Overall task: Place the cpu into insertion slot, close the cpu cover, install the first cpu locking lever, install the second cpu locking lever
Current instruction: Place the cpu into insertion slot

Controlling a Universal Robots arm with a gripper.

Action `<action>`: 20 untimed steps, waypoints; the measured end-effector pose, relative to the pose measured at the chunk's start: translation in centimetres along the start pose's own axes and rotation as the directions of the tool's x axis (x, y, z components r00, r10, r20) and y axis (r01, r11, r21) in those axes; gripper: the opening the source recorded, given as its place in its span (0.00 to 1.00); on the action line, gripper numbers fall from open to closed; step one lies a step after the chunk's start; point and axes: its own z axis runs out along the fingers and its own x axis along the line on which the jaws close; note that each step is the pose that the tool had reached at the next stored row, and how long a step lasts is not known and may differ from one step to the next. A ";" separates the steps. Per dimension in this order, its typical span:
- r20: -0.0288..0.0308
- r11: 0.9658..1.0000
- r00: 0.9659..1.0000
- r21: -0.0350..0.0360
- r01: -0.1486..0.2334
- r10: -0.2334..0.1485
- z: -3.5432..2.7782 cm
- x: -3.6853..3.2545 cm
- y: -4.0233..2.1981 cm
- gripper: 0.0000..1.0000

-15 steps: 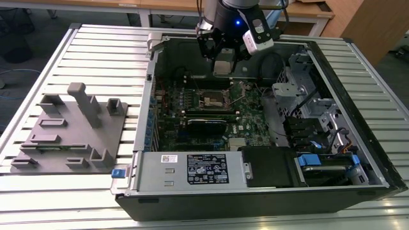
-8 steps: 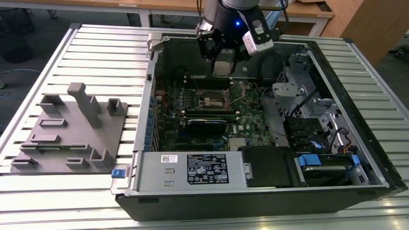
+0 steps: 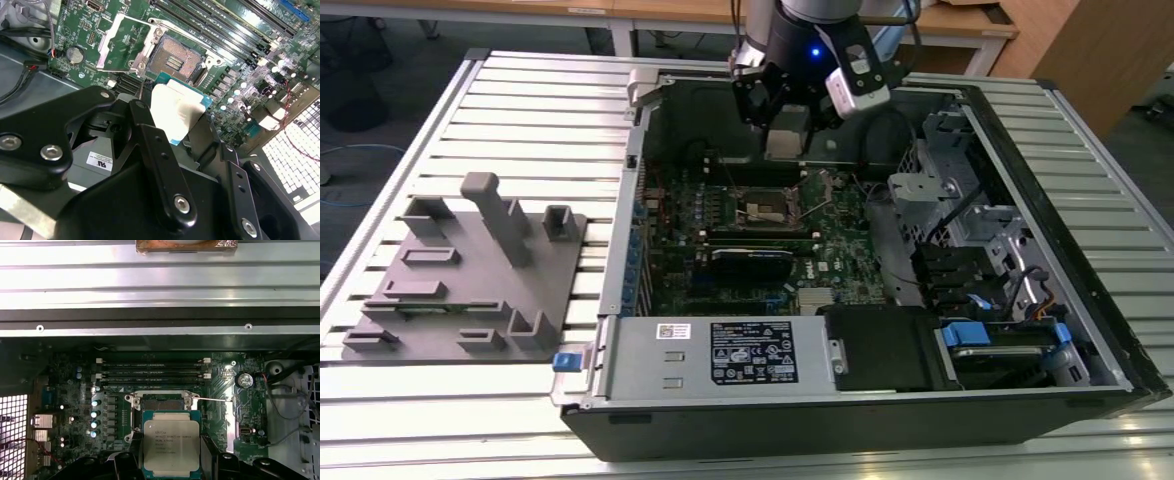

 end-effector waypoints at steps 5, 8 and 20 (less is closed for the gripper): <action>0.000 1.000 1.000 0.000 0.000 0.000 0.12 0.00 -0.01 0.54; 0.000 1.000 1.000 0.000 0.000 0.000 0.15 0.00 -0.01 0.54; 0.000 1.000 1.000 0.000 0.000 0.000 0.46 -0.01 -0.04 0.54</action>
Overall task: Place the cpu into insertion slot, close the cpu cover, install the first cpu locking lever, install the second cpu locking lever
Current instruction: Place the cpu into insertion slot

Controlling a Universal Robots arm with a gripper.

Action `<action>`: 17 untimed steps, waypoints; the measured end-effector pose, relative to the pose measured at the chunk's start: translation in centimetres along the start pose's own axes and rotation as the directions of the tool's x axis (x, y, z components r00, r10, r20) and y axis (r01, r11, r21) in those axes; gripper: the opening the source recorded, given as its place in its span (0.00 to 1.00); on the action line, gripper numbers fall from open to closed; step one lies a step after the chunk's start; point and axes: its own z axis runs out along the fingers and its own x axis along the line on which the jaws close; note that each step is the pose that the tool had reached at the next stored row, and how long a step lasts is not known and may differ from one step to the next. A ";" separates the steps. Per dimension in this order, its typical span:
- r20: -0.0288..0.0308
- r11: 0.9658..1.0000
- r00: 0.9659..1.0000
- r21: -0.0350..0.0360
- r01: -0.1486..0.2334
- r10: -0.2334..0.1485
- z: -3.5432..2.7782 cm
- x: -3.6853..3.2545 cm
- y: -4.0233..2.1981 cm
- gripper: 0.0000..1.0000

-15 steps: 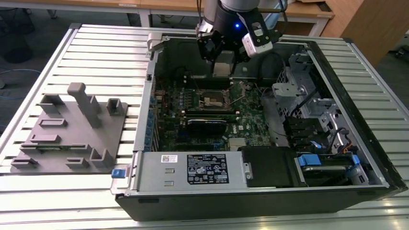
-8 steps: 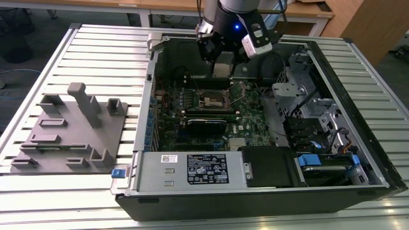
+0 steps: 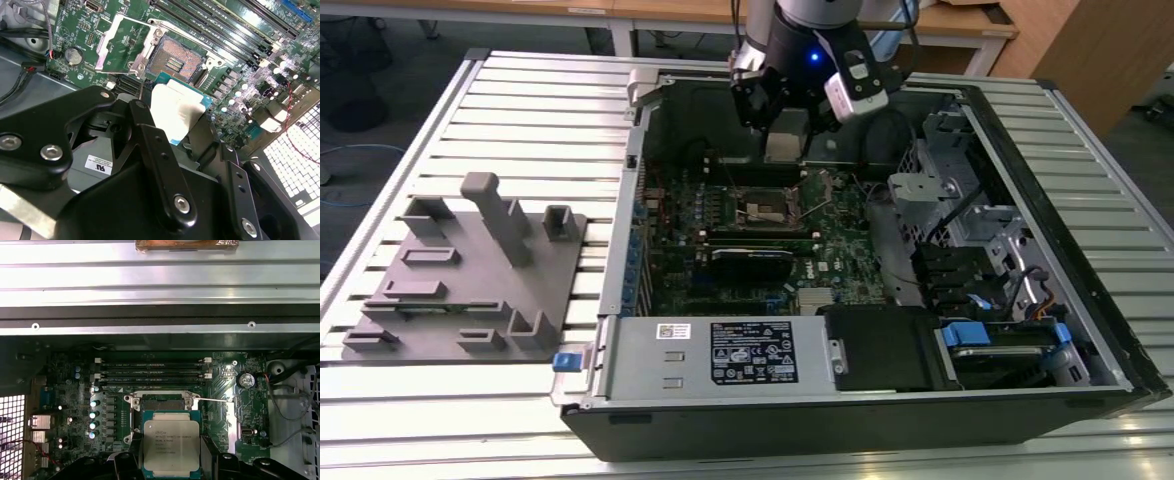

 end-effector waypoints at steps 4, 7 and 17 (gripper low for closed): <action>0.000 1.000 1.000 0.000 0.000 0.000 0.07 0.00 -0.01 0.54; 0.000 1.000 1.000 0.000 0.000 0.000 0.13 0.00 -0.01 0.54; 0.000 1.000 1.000 0.000 0.000 0.000 0.39 0.00 -0.04 0.54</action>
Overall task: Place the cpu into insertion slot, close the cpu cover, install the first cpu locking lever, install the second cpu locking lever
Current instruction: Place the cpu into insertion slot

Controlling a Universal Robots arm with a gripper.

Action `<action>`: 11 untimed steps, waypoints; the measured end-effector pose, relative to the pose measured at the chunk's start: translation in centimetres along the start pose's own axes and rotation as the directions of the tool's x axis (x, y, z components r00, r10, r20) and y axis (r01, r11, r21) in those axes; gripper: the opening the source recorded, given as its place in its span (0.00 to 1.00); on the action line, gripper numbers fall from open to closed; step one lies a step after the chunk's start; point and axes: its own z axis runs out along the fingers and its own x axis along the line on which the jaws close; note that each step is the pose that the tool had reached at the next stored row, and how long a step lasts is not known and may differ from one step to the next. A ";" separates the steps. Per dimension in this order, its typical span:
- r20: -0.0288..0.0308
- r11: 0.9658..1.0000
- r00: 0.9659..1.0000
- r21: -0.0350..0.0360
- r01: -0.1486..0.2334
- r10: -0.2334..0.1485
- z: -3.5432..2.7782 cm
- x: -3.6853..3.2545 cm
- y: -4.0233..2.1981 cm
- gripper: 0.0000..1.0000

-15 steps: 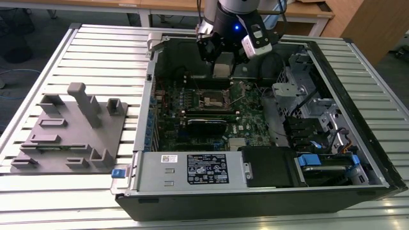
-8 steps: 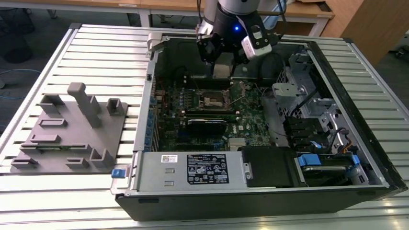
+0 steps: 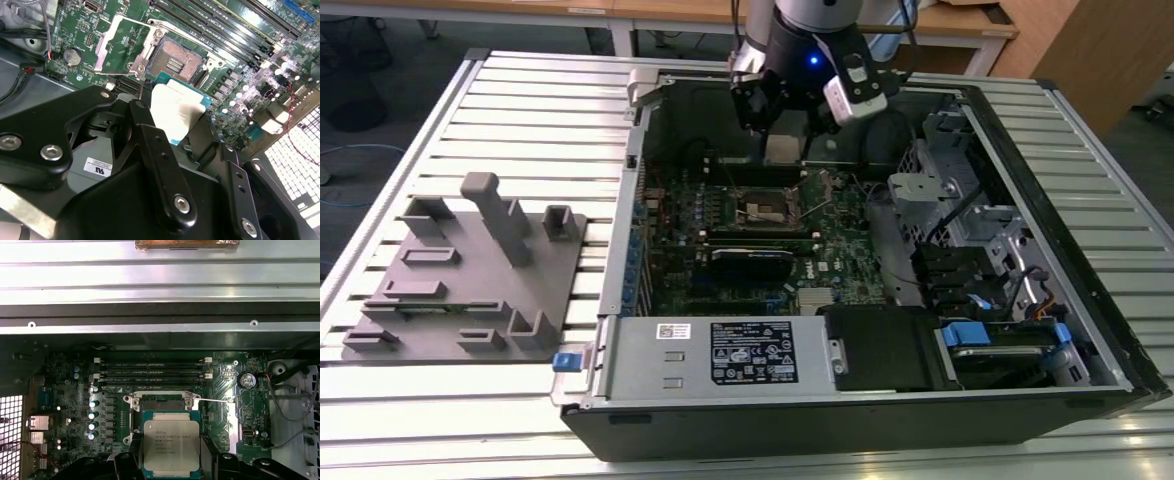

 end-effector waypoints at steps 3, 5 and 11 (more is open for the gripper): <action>0.000 1.000 1.000 0.000 0.000 0.000 0.41 0.06 -0.04 0.54; 0.000 1.000 1.000 0.000 0.000 0.000 0.66 0.19 -0.06 0.54; 0.000 1.000 1.000 0.000 0.000 0.000 1.62 0.44 -0.16 0.54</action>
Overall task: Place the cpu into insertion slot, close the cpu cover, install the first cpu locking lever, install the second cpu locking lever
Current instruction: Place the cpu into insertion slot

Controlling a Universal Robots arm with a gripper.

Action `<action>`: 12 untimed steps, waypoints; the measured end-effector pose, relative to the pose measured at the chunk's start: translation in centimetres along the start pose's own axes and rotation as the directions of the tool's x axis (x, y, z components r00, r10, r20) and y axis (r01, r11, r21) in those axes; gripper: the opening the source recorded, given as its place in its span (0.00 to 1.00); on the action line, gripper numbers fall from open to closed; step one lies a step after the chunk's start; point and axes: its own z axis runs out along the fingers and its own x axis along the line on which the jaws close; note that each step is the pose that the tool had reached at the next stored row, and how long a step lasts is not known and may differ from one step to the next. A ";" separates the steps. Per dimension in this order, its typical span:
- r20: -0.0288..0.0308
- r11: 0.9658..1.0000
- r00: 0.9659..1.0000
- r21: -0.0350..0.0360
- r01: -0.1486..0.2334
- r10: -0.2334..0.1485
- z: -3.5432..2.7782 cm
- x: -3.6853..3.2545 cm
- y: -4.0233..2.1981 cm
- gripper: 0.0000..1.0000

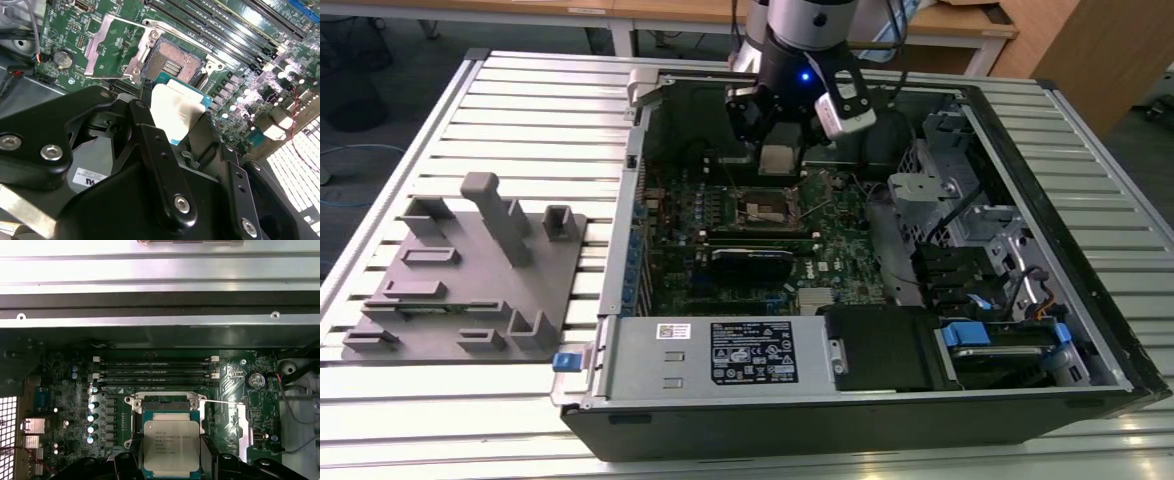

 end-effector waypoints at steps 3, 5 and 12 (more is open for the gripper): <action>0.000 1.000 1.000 0.000 0.000 0.000 0.49 0.06 -0.04 0.54; 0.000 1.000 1.000 0.001 0.000 0.000 0.79 0.08 -0.07 0.54; 0.000 1.000 1.000 0.003 0.000 0.000 1.38 0.10 -0.13 0.54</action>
